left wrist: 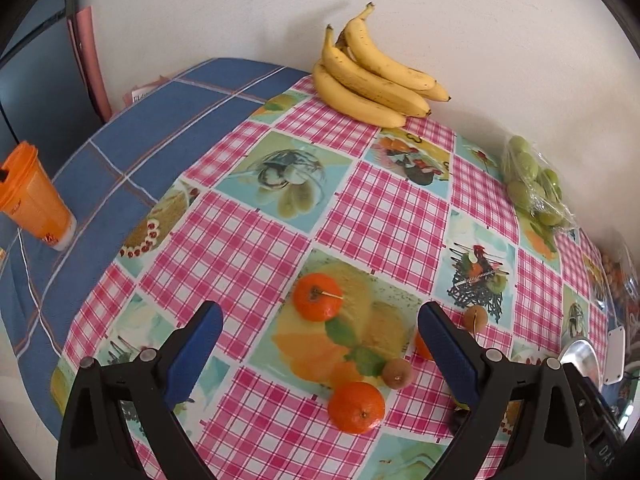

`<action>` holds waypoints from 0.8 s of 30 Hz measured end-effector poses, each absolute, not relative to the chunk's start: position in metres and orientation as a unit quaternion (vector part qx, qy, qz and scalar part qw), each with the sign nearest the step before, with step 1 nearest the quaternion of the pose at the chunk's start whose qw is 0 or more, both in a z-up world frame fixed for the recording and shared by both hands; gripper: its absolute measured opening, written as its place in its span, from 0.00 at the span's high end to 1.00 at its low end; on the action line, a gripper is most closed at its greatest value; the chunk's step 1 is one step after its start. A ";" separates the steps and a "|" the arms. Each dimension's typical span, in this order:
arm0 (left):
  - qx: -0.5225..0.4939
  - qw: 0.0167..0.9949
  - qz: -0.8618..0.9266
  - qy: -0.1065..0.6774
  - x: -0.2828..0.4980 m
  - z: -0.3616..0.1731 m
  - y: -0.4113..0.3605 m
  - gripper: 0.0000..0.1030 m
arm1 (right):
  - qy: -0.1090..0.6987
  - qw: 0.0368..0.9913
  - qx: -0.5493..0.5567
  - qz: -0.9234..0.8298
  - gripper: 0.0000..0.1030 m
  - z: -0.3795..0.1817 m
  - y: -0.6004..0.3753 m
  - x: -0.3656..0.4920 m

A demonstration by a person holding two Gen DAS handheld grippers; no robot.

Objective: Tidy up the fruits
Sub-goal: 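Move both tools back from the bowl toward the fruit cluster, then grasp the large green mango with the right tool while the left tool grasps a tangerine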

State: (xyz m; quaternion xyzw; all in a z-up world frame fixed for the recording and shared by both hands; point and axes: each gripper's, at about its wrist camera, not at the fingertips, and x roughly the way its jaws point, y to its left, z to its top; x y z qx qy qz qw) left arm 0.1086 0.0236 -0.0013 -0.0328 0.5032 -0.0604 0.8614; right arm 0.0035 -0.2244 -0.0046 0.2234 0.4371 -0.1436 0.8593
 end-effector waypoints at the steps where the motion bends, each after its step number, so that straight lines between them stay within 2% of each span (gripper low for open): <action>1: -0.037 0.859 -0.060 0.506 0.109 -0.003 0.025 0.05 | 0.439 0.859 0.226 -0.136 0.00 -0.005 -0.220 0.006; 13: -0.100 0.840 -0.080 0.526 0.102 -0.017 0.036 0.05 | 0.472 0.840 0.257 -0.076 0.00 -0.031 -0.189 0.022; 20: -0.098 0.810 -0.093 0.570 0.101 -0.035 0.026 0.06 | 0.492 0.828 0.255 -0.079 0.00 -0.046 -0.186 0.026; 22: -0.101 0.802 -0.095 0.581 0.101 -0.039 0.025 0.12 | 0.498 0.827 0.250 -0.082 0.00 -0.050 -0.185 0.027; 24: -0.114 0.791 -0.102 0.593 0.101 -0.043 0.026 0.27 | 0.502 0.826 0.244 -0.084 0.00 -0.053 -0.184 0.028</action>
